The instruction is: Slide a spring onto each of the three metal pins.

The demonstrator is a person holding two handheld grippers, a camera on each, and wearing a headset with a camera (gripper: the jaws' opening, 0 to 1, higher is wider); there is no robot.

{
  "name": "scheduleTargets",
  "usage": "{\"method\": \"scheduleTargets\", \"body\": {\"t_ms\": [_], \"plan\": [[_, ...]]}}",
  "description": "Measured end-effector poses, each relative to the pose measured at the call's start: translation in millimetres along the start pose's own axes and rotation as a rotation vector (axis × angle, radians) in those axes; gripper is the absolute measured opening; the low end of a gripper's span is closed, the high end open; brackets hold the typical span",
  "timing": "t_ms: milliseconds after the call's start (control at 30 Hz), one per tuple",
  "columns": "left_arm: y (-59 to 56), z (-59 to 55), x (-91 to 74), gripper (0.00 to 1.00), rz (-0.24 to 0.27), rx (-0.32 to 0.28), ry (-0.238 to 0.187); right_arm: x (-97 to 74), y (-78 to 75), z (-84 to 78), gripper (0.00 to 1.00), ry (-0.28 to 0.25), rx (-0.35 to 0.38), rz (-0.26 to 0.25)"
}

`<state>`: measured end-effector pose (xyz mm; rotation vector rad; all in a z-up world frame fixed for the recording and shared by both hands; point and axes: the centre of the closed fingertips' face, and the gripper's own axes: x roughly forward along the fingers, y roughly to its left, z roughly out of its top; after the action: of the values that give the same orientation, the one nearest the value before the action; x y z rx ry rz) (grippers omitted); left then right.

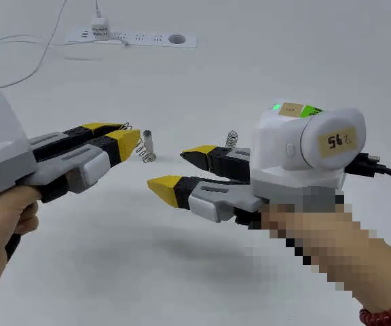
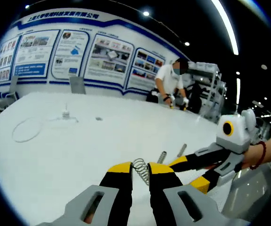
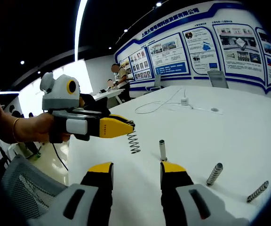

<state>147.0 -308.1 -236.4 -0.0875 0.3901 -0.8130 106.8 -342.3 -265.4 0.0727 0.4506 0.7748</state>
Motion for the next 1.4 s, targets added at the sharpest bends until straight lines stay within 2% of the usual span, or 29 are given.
{"method": "scheduleTargets", "body": {"t_ms": [100,267,300,533,800,1200,1400], "plan": [[0.0,2.0,3.0,0.12,0.003,0.048,-0.004,-1.8,-1.0,0.7,0.43,0.000,0.009,-0.003],[1.1,12.0,7.4,0.12,0.018,0.105,-0.035,-3.6,-2.4,-2.9,0.47,0.018,0.013,-0.009],[2.8,14.2,8.8,0.12,0.027,0.133,-0.038,-4.0,-2.6,-3.8,0.47,0.021,0.015,-0.010],[7.2,18.6,18.8,0.12,0.043,0.225,-0.038,-7.2,-4.2,-5.6,0.49,0.035,0.019,-0.015],[14.4,17.2,31.7,0.12,0.066,0.337,-0.017,-11.0,-8.6,-6.7,0.50,0.042,0.028,-0.026],[22.7,8.9,46.2,0.12,0.091,0.420,0.023,-17.2,-17.8,-8.1,0.50,0.043,0.049,-0.048],[23.6,5.1,49.2,0.12,0.096,0.425,0.032,-18.3,-20.4,-8.7,0.50,0.041,0.060,-0.058]]}}
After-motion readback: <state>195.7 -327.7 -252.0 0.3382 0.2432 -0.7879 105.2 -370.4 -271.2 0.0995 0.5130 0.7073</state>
